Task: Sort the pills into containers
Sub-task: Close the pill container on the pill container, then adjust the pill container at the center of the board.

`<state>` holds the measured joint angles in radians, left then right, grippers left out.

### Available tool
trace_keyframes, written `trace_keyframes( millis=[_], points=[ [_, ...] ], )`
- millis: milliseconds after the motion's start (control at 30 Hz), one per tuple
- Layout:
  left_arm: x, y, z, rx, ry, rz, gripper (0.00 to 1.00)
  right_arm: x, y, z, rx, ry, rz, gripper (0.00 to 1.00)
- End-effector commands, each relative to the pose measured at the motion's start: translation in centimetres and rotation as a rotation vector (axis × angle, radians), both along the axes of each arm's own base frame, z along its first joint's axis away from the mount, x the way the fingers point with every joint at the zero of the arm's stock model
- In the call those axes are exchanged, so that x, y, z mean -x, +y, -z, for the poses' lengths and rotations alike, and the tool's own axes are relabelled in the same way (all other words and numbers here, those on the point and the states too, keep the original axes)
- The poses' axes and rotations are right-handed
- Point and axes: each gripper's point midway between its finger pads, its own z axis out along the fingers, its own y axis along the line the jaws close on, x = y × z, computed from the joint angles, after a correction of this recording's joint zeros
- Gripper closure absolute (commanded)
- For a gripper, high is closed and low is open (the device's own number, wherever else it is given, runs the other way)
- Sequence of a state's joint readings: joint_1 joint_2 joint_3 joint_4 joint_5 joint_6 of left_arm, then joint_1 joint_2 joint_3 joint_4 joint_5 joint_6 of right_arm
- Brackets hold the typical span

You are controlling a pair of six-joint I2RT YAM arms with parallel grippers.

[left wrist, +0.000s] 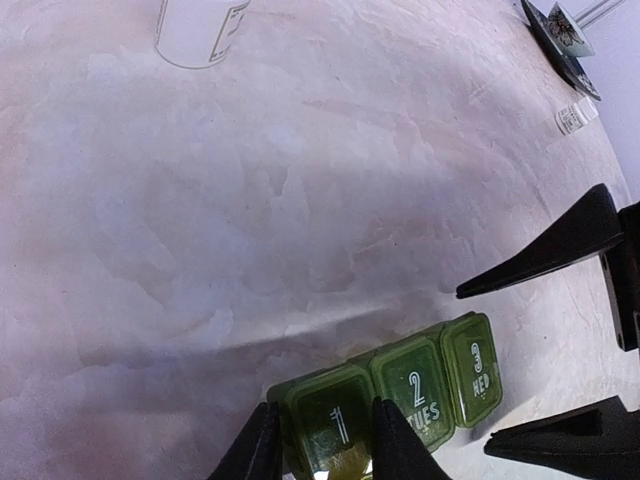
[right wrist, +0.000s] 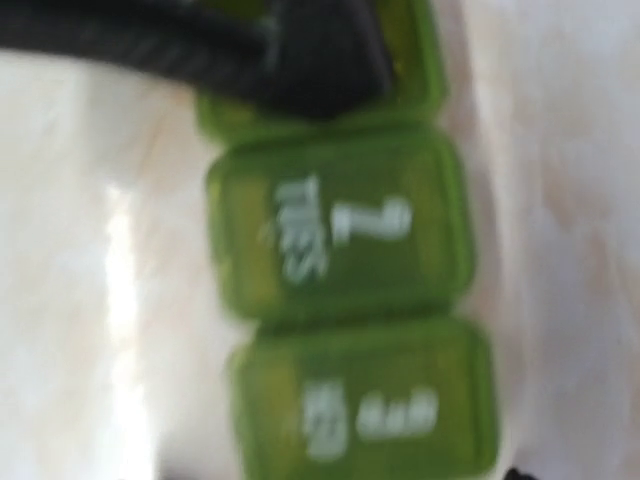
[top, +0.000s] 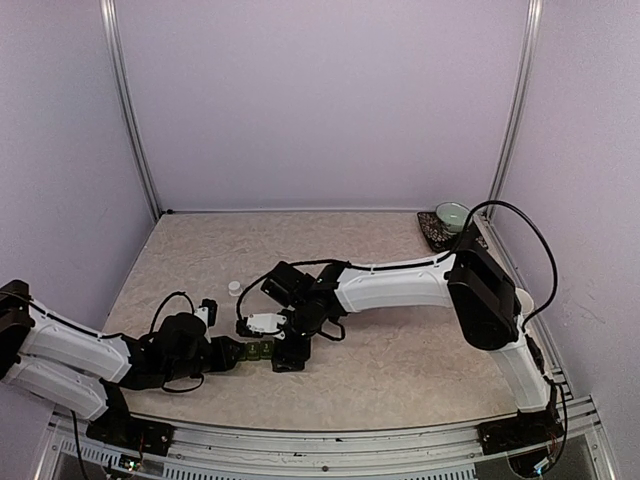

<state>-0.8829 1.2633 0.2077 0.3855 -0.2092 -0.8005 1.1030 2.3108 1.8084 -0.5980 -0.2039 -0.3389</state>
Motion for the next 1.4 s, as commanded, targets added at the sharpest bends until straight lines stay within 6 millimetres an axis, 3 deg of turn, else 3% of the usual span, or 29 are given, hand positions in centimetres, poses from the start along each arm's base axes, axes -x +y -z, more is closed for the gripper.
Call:
trace_keyframes(
  millis=[0, 200, 300, 500, 733, 1367],
  points=[
    [0.6, 0.2, 0.7, -0.037, 0.03, 0.019, 0.69, 0.2, -0.3, -4.3, -0.135, 0.079, 0.009, 0.22],
    [0.4, -0.1, 0.6, -0.038, 0.029, 0.023, 0.68, -1.6, 0.1, -7.8, -0.294, 0.126, 0.059, 0.24],
    [0.4, -0.2, 0.5, -0.038, 0.028, 0.027, 0.68, -3.1, 0.5, -8.0, -0.316, 0.101, 0.106, 0.28],
    [0.2, -0.6, 0.4, -0.039, 0.03, 0.035, 0.68, -4.1, 1.8, -5.6, -0.318, 0.1, 0.125, 0.48],
    [0.2, -0.5, 0.5, -0.047, 0.032, 0.032, 0.68, -2.6, 2.8, -4.3, -0.327, 0.112, 0.088, 0.49],
    [0.3, -0.5, 1.1, -0.049, 0.046, 0.034, 0.68, -1.9, 1.3, 2.0, -0.19, 0.095, 0.104, 0.54]
  ],
)
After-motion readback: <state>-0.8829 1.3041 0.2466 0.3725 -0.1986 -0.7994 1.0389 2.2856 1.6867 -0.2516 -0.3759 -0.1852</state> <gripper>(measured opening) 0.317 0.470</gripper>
